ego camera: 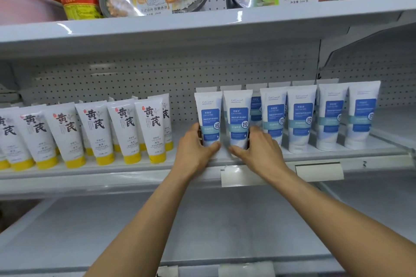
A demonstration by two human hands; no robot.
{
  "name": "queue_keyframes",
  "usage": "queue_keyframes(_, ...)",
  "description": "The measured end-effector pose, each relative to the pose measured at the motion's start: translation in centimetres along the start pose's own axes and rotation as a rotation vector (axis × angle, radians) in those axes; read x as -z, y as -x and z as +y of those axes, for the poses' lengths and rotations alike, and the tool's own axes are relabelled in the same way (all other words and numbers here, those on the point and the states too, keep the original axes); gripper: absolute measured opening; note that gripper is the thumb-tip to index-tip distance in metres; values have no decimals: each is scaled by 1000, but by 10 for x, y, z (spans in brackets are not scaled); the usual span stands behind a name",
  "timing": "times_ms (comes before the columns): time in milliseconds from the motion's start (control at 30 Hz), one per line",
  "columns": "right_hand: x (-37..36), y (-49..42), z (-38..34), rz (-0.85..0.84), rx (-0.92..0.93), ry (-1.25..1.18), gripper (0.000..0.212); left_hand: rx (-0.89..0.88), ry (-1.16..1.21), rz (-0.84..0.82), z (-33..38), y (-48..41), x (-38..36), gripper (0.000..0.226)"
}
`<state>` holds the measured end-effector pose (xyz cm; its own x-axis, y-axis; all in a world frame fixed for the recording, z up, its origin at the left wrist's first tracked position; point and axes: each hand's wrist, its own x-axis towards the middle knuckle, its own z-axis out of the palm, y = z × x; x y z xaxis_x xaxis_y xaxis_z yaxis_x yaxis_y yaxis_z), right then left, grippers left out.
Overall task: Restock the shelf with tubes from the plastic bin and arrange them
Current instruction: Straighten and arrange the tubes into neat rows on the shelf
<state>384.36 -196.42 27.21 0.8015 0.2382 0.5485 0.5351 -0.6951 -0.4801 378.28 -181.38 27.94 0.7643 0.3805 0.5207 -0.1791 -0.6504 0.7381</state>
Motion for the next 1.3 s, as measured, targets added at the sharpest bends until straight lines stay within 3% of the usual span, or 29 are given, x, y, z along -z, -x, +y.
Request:
queue_keyframes(167, 2, 3, 1, -30, 15, -52, 50, 7, -4, 5, 3, 3, 2, 58)
queue_keyframes(267, 6, 12, 6, -17, 64, -117, 46, -54, -51, 183, 7, 13, -1, 69)
queue_keyframes(333, 13, 23, 13, 35, 127, -172, 44, -174, -115, 347, 13, 24, -4, 60)
queue_keyframes(400, 21, 30, 26, 156, 207, -135, 33, -282, -110, 392, 23, 36, -11, 47)
queue_keyframes(500, 38, 34, 50, 269, 187, -114, 13, -408, -141, 306, 39, 52, -31, 29)
queue_keyframes(567, 51, 34, 65, 294, 168, -149, 13, -439, -168, 215, 48, 62, -49, 26)
queue_keyframes(767, 77, 28, 98, 296, 94, -209, 31, -363, -231, 44, 63, 73, -94, 50)
queue_keyframes(967, 98, 21, 103, 219, 105, -169, 38, -228, -209, 104, 85, 64, -113, 68)
queue_keyframes(1167, 148, -16, 91, 283, 427, -61, 32, -468, -426, 308, 124, 30, -79, 51)
queue_keyframes(1233, 171, -40, 82, 188, 485, 37, 35, -417, -510, 182, 144, 1, -57, 52)
queue_keyframes(1300, 190, -63, 70, -24, 467, 124, 44, -354, -605, -5, 163, -28, -42, 55)
